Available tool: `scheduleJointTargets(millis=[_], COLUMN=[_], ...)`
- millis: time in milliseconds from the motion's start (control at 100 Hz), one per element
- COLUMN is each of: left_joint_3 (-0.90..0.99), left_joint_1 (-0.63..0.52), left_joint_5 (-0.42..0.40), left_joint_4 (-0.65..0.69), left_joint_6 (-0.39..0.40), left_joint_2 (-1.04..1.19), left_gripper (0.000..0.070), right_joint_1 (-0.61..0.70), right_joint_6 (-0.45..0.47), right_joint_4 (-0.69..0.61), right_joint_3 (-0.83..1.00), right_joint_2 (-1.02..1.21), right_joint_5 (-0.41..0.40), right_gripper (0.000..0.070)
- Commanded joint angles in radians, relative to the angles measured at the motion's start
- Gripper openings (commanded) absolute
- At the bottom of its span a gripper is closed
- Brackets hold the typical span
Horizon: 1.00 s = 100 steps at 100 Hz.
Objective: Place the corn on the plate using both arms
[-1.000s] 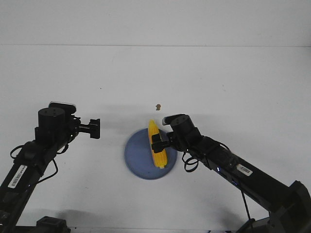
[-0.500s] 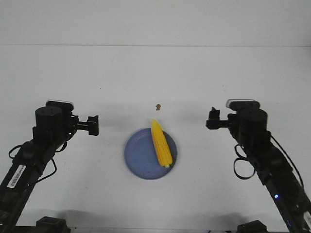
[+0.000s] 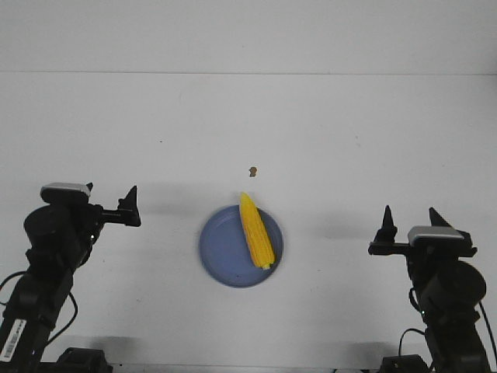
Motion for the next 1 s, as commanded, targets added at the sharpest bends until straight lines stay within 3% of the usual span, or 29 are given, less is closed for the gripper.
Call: scheduleJointTargets(millis=[0,150,260,300,350,390,470,490,500,990], left_joint_3=[-0.075,-0.213,-0.239,-0.239,-0.239,-0.239,-0.239,-0.239,-0.239,-0.239], left_joint_1=[0.002,0.002,0.002,0.002,0.002,0.002,0.002,0.002,0.002,0.002], left_joint_5=[-0.002,-0.002,-0.002,-0.002,-0.002,-0.002,-0.002,-0.002,-0.002,-0.002], left_joint_4=[0.039,0.093,0.087,0.089,0.091,0.091,0.091,0.090,0.091,0.091], left_joint_6=[-0.041,-0.042,-0.041,-0.041,-0.040,-0.040,-0.022,-0.022,-0.021,-0.027], left_joint_2=[-0.055,-0.178,-0.227,-0.237,-0.250,-0.261,-0.278,-0.282,-0.284,-0.301], left_gripper=[0.0700,0.0700,0.0697,0.0666,0.0539,0.0383,0.0001,0.0000,0.0005,0.0012], right_joint_1=[0.002,0.002,0.001,0.002,0.002,0.002,0.002,0.002,0.002,0.001], right_joint_6=[-0.006,0.065,0.045,0.040,0.037,0.034,0.010,0.002,-0.002,-0.023], right_joint_4=[0.045,0.071,0.084,0.084,0.083,0.083,0.082,0.081,0.081,0.082], right_joint_3=[-0.064,-0.140,-0.140,-0.140,-0.140,-0.140,-0.140,-0.140,-0.140,-0.140], right_joint_2=[-0.062,-0.163,-0.180,-0.182,-0.182,-0.182,-0.182,-0.182,-0.182,-0.182], right_joint_5=[-0.031,-0.004,0.022,0.022,0.021,0.022,0.022,0.022,0.023,0.025], right_gripper=[0.0581,0.0581,0.0581,0.0579,0.0546,0.0448,0.0091,0.0003,0.0000,0.0007])
